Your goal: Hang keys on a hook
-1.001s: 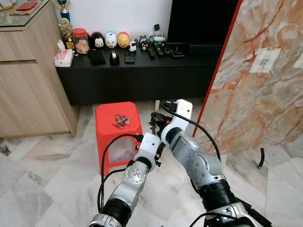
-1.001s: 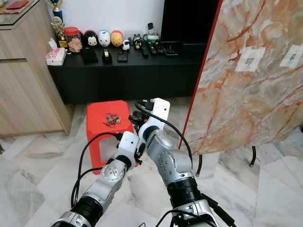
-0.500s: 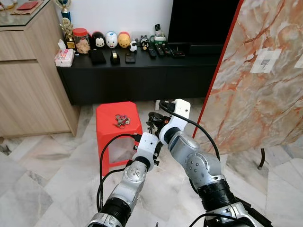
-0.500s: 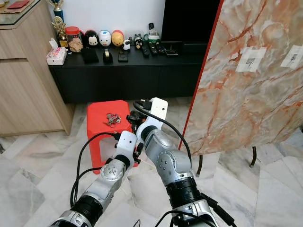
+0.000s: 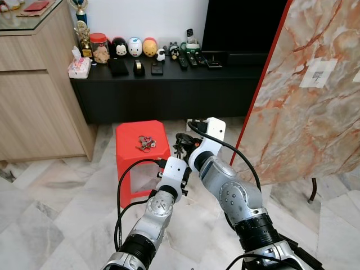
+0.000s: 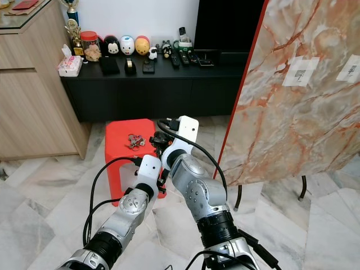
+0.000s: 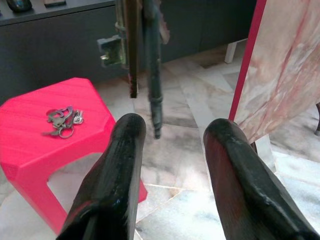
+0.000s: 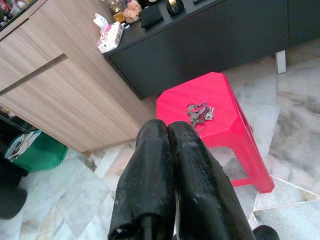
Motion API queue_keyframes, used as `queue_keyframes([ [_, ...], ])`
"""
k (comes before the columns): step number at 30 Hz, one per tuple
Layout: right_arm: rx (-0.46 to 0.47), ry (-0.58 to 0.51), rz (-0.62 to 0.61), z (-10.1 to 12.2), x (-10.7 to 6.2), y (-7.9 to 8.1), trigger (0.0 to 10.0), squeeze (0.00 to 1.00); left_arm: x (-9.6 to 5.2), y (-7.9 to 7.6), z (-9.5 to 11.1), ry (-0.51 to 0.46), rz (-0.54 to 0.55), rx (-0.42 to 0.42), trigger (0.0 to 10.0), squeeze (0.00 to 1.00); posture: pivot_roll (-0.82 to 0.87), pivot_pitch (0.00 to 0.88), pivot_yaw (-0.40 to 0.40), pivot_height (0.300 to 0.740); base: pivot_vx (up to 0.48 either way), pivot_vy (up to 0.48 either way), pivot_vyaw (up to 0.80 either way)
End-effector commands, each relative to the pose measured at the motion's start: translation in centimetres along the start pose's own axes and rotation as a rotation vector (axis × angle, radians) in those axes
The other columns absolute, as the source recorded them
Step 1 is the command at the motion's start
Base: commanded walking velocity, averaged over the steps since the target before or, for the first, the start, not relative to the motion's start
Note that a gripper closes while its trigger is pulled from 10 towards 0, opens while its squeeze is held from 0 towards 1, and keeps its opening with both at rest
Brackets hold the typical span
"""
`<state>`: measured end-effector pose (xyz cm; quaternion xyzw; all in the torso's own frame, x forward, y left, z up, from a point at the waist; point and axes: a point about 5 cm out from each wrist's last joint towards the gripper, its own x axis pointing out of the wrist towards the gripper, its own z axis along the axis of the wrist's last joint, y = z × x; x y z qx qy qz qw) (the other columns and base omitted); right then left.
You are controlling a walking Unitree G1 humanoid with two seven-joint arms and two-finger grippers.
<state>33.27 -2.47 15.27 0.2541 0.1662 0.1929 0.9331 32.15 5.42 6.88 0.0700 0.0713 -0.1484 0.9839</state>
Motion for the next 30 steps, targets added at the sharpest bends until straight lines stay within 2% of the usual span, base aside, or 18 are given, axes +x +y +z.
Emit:
queue_keyframes([
  [1, 0.134, 0.028, 0.136, -1.63, 0.29, 5.47, 10.0, 0.0, 0.2, -0.22, 0.35, -0.014, -0.005, 0.012, 10.0, 0.0, 0.01, 0.0, -0.108, 0.74, 0.0, 0.0, 0.0],
  [30, 0.134, 0.028, 0.136, -1.63, 0.29, 5.47, 10.0, 0.0, 0.2, -0.22, 0.35, -0.014, -0.005, 0.012, 10.0, 0.0, 0.01, 0.0, -0.108, 0.74, 0.0, 0.0, 0.0],
])
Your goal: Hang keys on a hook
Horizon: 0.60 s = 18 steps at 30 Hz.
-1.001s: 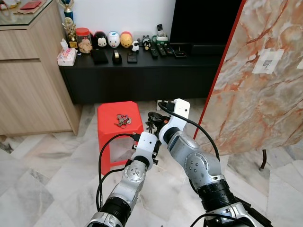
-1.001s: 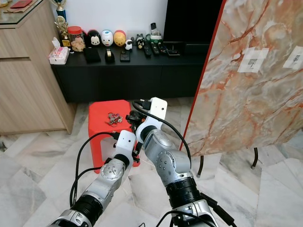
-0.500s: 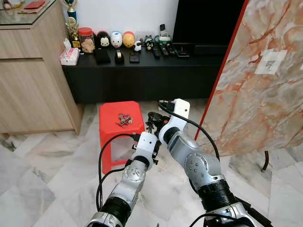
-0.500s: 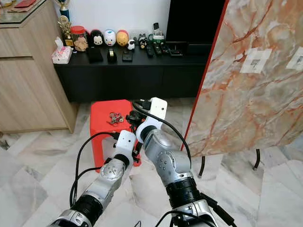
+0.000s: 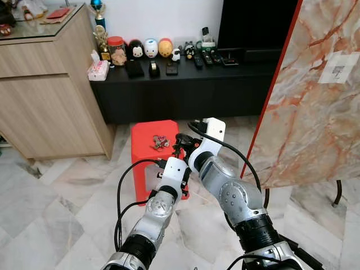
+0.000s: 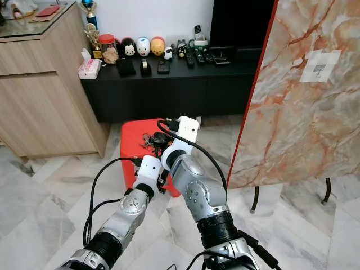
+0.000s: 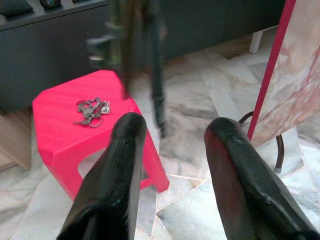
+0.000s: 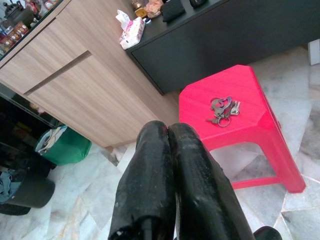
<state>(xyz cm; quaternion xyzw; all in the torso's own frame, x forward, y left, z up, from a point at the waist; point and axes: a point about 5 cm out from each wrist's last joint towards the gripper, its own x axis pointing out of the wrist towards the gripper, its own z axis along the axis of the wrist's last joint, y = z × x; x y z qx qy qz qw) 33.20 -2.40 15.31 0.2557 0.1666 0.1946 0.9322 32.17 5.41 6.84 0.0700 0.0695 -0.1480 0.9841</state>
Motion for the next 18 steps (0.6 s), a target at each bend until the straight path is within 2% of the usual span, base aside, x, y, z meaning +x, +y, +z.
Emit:
queue_keyframes([
  [1, 0.131, 0.027, 0.133, -1.62, 0.34, 5.37, 10.0, 0.0, 0.18, -0.22, 0.38, -0.011, -0.006, 0.012, 10.0, 0.0, 0.01, 0.0, -0.108, 0.74, 0.0, 0.0, 0.0],
  [18, 0.131, 0.027, 0.133, -1.62, 0.34, 5.37, 10.0, 0.0, 0.18, -0.22, 0.38, -0.011, -0.006, 0.012, 10.0, 0.0, 0.01, 0.0, -0.108, 0.74, 0.0, 0.0, 0.0],
])
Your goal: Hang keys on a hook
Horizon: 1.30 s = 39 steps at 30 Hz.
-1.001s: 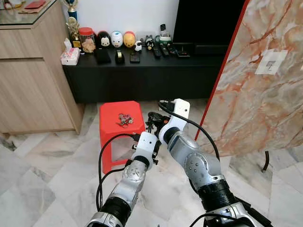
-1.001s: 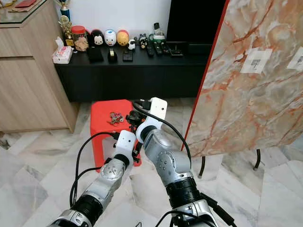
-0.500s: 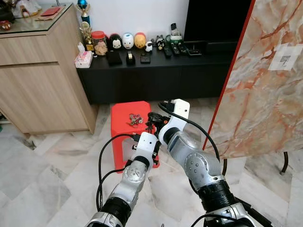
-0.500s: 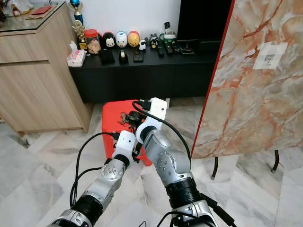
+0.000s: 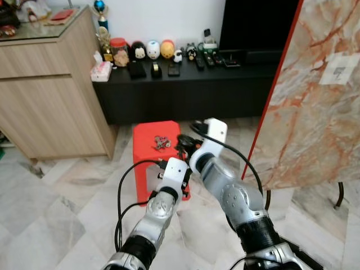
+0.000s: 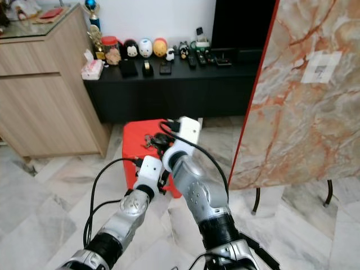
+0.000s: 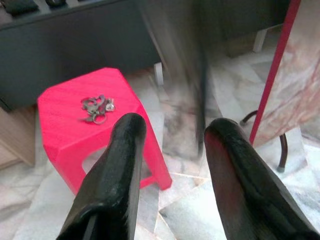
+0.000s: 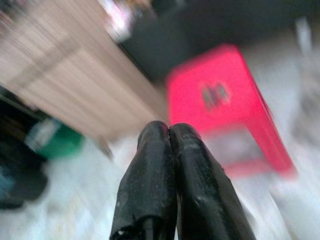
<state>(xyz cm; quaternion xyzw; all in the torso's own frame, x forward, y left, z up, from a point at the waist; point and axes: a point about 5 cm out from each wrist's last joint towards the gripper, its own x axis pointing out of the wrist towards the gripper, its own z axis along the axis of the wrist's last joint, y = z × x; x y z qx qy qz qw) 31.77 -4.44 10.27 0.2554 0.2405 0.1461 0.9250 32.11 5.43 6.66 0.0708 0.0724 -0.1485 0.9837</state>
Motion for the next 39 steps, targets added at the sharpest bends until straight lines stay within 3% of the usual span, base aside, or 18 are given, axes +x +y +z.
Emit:
queue_keyframes([
  [1, 0.073, -0.077, 0.264, 1.85, 0.02, 9.51, 10.0, 0.0, 0.21, -0.19, 0.56, -0.017, -0.005, 0.011, 10.0, 0.0, 0.01, 0.0, -0.108, 0.74, 0.0, 0.0, 0.0],
  [30, 0.073, -0.077, 0.264, 1.85, 0.02, 9.51, 10.0, 0.0, 0.21, -0.19, 0.56, -0.017, -0.005, 0.011, 10.0, 0.0, 0.01, 0.0, -0.108, 0.74, 0.0, 0.0, 0.0],
  [31, 0.073, -0.077, 0.263, 1.84, 0.02, 9.46, 10.0, 0.0, 0.22, -0.16, 0.62, -0.022, -0.002, 0.009, 10.0, 0.0, 0.01, 0.0, 0.0, 0.74, 0.0, 0.0, 0.0],
  [39, 0.073, -0.077, 0.263, 1.84, 0.02, 9.46, 10.0, 0.0, 0.22, -0.16, 0.62, -0.022, -0.002, 0.009, 10.0, 0.0, 0.01, 0.0, 0.0, 0.74, 0.0, 0.0, 0.0],
])
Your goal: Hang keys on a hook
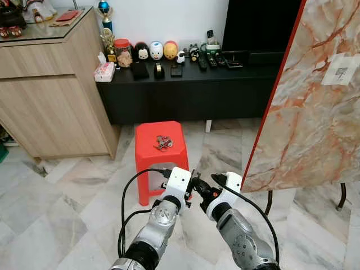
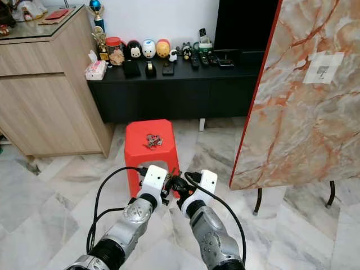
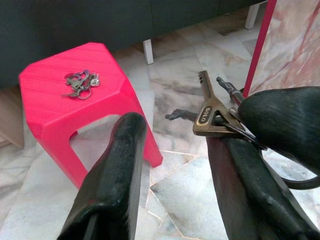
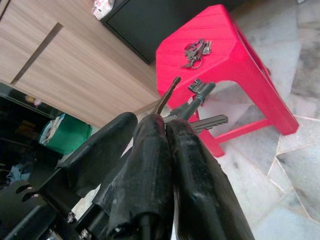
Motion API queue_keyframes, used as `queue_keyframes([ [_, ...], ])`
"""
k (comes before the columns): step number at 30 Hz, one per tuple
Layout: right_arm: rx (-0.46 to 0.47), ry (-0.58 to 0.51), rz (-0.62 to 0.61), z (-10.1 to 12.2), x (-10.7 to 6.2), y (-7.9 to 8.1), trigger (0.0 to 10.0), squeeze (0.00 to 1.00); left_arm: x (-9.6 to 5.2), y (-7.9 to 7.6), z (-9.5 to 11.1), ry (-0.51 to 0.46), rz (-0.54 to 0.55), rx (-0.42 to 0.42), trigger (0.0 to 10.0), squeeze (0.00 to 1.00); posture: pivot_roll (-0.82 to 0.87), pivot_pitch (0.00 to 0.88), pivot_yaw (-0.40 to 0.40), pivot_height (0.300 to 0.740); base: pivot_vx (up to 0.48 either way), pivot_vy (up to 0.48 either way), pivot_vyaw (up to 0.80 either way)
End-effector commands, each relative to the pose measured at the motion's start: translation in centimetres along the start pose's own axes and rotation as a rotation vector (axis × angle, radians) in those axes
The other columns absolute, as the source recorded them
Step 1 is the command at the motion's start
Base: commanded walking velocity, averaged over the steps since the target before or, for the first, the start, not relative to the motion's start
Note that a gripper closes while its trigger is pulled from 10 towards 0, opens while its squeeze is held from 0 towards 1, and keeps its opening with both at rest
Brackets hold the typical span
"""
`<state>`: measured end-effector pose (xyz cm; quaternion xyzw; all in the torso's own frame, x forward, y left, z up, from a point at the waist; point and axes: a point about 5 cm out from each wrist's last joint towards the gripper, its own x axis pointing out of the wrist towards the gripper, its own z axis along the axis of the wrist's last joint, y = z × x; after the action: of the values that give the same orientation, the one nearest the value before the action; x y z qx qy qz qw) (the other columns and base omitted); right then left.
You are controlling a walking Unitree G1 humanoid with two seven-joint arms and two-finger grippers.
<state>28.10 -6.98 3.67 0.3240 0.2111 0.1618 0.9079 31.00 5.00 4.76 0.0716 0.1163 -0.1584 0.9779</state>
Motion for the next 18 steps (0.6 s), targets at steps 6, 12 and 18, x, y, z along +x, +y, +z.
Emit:
queue_keyframes([
  [6, -0.041, -0.006, 0.183, 5.78, 3.28, 15.2, 10.0, 0.0, 0.6, 0.8, 2.62, -0.108, 0.026, 0.019, 10.0, 0.0, 0.01, 0.0, 0.0, 0.74, 0.0, 0.0, 0.0],
  [12, -0.041, -0.006, 0.183, 5.78, 3.28, 15.2, 10.0, 0.0, 0.6, 0.8, 2.62, -0.108, 0.026, 0.019, 10.0, 0.0, 0.01, 0.0, 0.0, 0.74, 0.0, 0.0, 0.0],
  [18, -0.041, -0.006, 0.183, 5.78, 3.28, 15.2, 10.0, 0.0, 0.6, 0.8, 2.62, -0.108, 0.026, 0.019, 10.0, 0.0, 0.01, 0.0, 0.0, 0.74, 0.0, 0.0, 0.0],
])
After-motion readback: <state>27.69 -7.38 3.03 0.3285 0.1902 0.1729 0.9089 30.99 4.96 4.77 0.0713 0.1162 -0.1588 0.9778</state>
